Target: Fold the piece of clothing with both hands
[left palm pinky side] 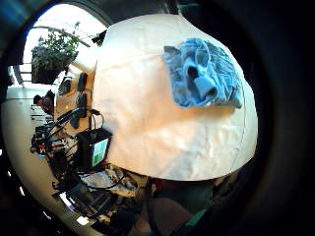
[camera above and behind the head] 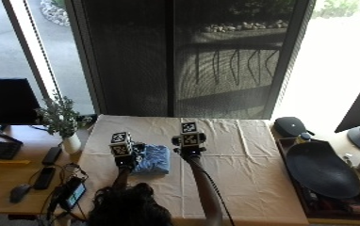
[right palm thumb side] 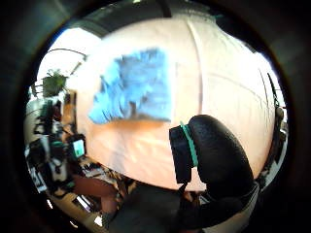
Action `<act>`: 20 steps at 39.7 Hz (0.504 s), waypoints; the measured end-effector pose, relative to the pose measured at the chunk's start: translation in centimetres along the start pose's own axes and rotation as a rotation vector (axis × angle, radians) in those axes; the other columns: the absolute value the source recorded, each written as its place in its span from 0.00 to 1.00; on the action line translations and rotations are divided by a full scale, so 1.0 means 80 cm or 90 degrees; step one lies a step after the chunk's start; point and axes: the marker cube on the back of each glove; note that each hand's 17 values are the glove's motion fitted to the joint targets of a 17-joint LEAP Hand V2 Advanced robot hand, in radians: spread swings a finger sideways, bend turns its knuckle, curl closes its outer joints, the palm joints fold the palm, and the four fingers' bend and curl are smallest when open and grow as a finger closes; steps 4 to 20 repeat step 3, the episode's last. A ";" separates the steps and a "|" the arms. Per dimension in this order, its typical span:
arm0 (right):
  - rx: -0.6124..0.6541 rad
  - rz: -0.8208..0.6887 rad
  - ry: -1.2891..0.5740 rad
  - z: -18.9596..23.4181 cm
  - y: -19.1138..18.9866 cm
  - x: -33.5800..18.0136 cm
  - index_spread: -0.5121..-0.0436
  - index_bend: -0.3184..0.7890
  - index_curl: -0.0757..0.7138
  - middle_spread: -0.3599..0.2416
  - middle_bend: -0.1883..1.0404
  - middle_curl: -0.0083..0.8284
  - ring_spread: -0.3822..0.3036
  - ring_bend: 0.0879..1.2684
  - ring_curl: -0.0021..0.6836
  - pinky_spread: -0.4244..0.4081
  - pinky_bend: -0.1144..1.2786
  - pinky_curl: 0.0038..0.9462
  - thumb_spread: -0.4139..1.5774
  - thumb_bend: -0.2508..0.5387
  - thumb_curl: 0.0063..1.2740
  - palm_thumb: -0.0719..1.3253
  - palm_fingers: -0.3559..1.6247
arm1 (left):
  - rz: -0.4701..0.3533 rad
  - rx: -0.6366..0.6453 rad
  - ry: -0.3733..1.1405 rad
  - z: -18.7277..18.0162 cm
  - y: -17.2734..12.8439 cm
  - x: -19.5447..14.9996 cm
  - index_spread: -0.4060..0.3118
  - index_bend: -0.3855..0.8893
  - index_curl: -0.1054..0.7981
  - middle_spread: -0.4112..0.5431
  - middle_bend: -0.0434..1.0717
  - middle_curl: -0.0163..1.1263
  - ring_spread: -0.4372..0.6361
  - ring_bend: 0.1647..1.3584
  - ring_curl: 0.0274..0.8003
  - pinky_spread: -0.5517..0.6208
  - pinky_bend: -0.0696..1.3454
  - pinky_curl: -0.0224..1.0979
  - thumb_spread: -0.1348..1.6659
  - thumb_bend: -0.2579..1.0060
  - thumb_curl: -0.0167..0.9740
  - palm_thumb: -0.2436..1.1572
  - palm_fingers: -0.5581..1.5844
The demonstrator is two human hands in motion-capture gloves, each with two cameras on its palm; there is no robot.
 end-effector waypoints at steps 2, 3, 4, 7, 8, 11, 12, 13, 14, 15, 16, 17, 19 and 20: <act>0.087 0.043 -0.053 -0.003 0.002 0.029 0.32 0.42 0.40 0.41 0.27 0.44 0.59 0.23 0.46 0.66 0.57 0.39 0.81 0.29 0.33 0.43 0.34 | 0.004 0.014 -0.002 -0.004 0.000 0.011 0.42 0.40 0.43 0.42 0.22 0.36 0.62 0.37 0.37 0.80 0.41 0.30 0.87 0.20 0.23 0.38 0.35; 0.126 0.063 -0.077 -0.004 0.005 0.042 0.32 0.41 0.40 0.42 0.27 0.44 0.60 0.23 0.46 0.67 0.58 0.38 0.82 0.29 0.32 0.42 0.33 | 0.007 0.039 -0.010 -0.010 -0.004 0.016 0.42 0.40 0.43 0.42 0.22 0.36 0.62 0.37 0.37 0.80 0.41 0.29 0.87 0.20 0.23 0.37 0.35; 0.126 0.063 -0.077 -0.004 0.005 0.042 0.32 0.41 0.40 0.42 0.27 0.44 0.60 0.23 0.46 0.67 0.58 0.38 0.82 0.29 0.32 0.42 0.33 | 0.007 0.039 -0.010 -0.010 -0.004 0.016 0.42 0.40 0.43 0.42 0.22 0.36 0.62 0.37 0.37 0.80 0.41 0.29 0.87 0.20 0.23 0.37 0.35; 0.126 0.063 -0.077 -0.004 0.005 0.042 0.32 0.41 0.40 0.42 0.27 0.44 0.60 0.23 0.46 0.67 0.58 0.38 0.82 0.29 0.32 0.42 0.33 | 0.007 0.039 -0.010 -0.010 -0.004 0.016 0.42 0.40 0.43 0.42 0.22 0.36 0.62 0.37 0.37 0.80 0.41 0.29 0.87 0.20 0.23 0.37 0.35; 0.126 0.063 -0.077 -0.004 0.005 0.042 0.32 0.41 0.40 0.42 0.27 0.44 0.60 0.23 0.46 0.67 0.58 0.38 0.82 0.29 0.32 0.42 0.33 | 0.007 0.039 -0.010 -0.010 -0.004 0.016 0.42 0.40 0.43 0.42 0.22 0.36 0.62 0.37 0.37 0.80 0.41 0.29 0.87 0.20 0.23 0.37 0.35; 0.126 0.063 -0.077 -0.004 0.005 0.042 0.32 0.41 0.40 0.42 0.27 0.44 0.60 0.23 0.46 0.67 0.58 0.38 0.82 0.29 0.32 0.42 0.33 | 0.007 0.039 -0.010 -0.010 -0.004 0.016 0.42 0.40 0.43 0.42 0.22 0.36 0.62 0.37 0.37 0.80 0.41 0.29 0.87 0.20 0.23 0.37 0.35; 0.126 0.063 -0.077 -0.004 0.005 0.042 0.32 0.41 0.40 0.42 0.27 0.44 0.60 0.23 0.46 0.67 0.58 0.38 0.82 0.29 0.32 0.42 0.33 | 0.007 0.039 -0.010 -0.010 -0.004 0.016 0.42 0.40 0.43 0.42 0.22 0.36 0.62 0.37 0.37 0.80 0.41 0.29 0.87 0.20 0.23 0.37 0.35; 0.126 0.063 -0.077 -0.004 0.005 0.042 0.32 0.41 0.40 0.42 0.27 0.44 0.60 0.23 0.46 0.67 0.58 0.38 0.82 0.29 0.32 0.42 0.33 | 0.007 0.039 -0.010 -0.010 -0.004 0.016 0.42 0.40 0.43 0.42 0.22 0.36 0.62 0.37 0.37 0.80 0.41 0.29 0.87 0.20 0.23 0.37 0.35; 0.126 0.063 -0.077 -0.004 0.005 0.042 0.32 0.41 0.40 0.42 0.27 0.44 0.60 0.23 0.46 0.67 0.58 0.38 0.82 0.29 0.32 0.42 0.33 | 0.007 0.039 -0.010 -0.010 -0.004 0.016 0.42 0.40 0.43 0.42 0.22 0.36 0.62 0.37 0.37 0.80 0.41 0.29 0.87 0.20 0.23 0.37 0.35; 0.126 0.063 -0.077 -0.004 0.005 0.042 0.32 0.41 0.40 0.42 0.27 0.44 0.60 0.23 0.46 0.67 0.58 0.38 0.82 0.29 0.32 0.42 0.33 | 0.007 0.039 -0.010 -0.010 -0.004 0.016 0.42 0.40 0.43 0.42 0.22 0.36 0.62 0.37 0.37 0.80 0.41 0.29 0.87 0.20 0.23 0.37 0.35; 0.126 0.063 -0.077 -0.004 0.005 0.042 0.32 0.41 0.40 0.42 0.27 0.44 0.60 0.23 0.46 0.67 0.58 0.38 0.82 0.29 0.32 0.42 0.33 | 0.007 0.039 -0.010 -0.010 -0.004 0.016 0.42 0.40 0.43 0.42 0.22 0.36 0.62 0.37 0.37 0.80 0.41 0.29 0.87 0.20 0.23 0.37 0.35; 0.126 0.063 -0.077 -0.004 0.005 0.042 0.32 0.41 0.40 0.42 0.27 0.44 0.60 0.23 0.46 0.67 0.58 0.38 0.82 0.29 0.32 0.42 0.33 | 0.007 0.039 -0.010 -0.010 -0.004 0.016 0.42 0.40 0.43 0.42 0.22 0.36 0.62 0.37 0.37 0.80 0.41 0.29 0.87 0.20 0.23 0.37 0.35; 0.126 0.063 -0.077 -0.004 0.005 0.042 0.32 0.41 0.40 0.42 0.27 0.44 0.60 0.23 0.46 0.67 0.58 0.38 0.82 0.29 0.32 0.42 0.33 | 0.007 0.039 -0.010 -0.010 -0.004 0.016 0.42 0.40 0.43 0.42 0.22 0.36 0.62 0.37 0.37 0.80 0.41 0.29 0.87 0.20 0.23 0.37 0.35; 0.126 0.063 -0.077 -0.004 0.005 0.042 0.32 0.41 0.40 0.42 0.27 0.44 0.60 0.23 0.46 0.67 0.58 0.38 0.82 0.29 0.32 0.42 0.33 | 0.007 0.039 -0.010 -0.010 -0.004 0.016 0.42 0.40 0.43 0.42 0.22 0.36 0.62 0.37 0.37 0.80 0.41 0.29 0.87 0.20 0.23 0.37 0.35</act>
